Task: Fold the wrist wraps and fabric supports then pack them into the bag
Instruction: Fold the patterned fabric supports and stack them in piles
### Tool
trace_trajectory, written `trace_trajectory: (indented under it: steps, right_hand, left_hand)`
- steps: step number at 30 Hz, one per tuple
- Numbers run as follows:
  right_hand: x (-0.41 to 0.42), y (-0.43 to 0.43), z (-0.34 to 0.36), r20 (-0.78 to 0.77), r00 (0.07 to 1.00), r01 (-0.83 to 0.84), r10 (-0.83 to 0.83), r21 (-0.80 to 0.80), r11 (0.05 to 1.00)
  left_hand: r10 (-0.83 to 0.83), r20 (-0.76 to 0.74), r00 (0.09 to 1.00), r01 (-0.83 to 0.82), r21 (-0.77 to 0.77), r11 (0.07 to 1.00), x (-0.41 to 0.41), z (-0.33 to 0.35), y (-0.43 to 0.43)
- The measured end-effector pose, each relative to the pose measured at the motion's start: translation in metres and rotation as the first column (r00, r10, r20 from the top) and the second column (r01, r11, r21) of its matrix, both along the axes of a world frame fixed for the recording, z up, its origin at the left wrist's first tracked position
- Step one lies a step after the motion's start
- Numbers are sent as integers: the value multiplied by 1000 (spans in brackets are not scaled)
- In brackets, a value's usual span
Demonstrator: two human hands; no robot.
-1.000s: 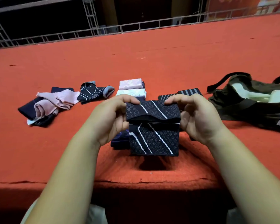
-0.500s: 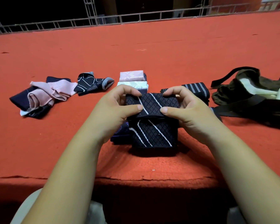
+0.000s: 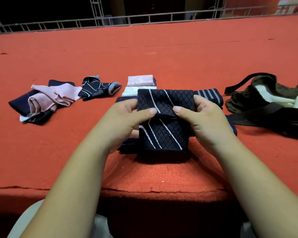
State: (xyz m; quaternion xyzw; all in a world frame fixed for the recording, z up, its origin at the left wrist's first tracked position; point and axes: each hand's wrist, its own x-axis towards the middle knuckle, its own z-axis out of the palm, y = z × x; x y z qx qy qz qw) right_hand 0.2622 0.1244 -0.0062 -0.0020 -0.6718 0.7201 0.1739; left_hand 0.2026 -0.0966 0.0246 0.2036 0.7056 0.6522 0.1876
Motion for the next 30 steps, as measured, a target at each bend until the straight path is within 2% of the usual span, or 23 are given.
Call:
trace_trajectory:
  steps: [4, 8, 12, 14, 16, 20, 23, 26, 30]
  right_hand:
    - [2, -1, 2, -15, 997, -74, 75, 26, 997]
    - [7, -1, 3, 74, 979, -194, 192, 16, 981]
    - [6, 3, 2, 108, 977, -190, 185, 35, 981]
    - [5, 4, 3, 91, 976, -198, 198, -3, 980]
    - [5, 1, 6, 83, 971, -213, 223, -115, 970]
    - [6, -2, 6, 71, 944, -282, 322, -334, 899]
    - [5, -2, 6, 55, 932, -321, 359, -339, 884]
    - [3, 0, 5, 59, 941, -292, 332, -353, 889]
    - [4, 4, 7, 33, 927, -332, 374, -395, 857]
  left_hand:
    - [22, 38, 999, -26, 92, 995, -1, -1, 2]
    - [51, 83, 995, -65, 170, 983, -5, -3, 1]
    - [67, 80, 995, -80, 180, 980, -7, -3, -2]
    - [74, 60, 995, -83, 173, 981, -7, -2, -4]
    - [59, 75, 995, -73, 202, 977, -9, -2, -7]
    - [37, 189, 981, -86, 257, 962, -11, 1, -9]
    - [57, 227, 972, -119, 269, 956, -10, 4, -10]
    - [54, 277, 959, -137, 289, 948, -10, 6, -11]
    - [-21, 305, 952, -43, 201, 979, -2, 12, -10]
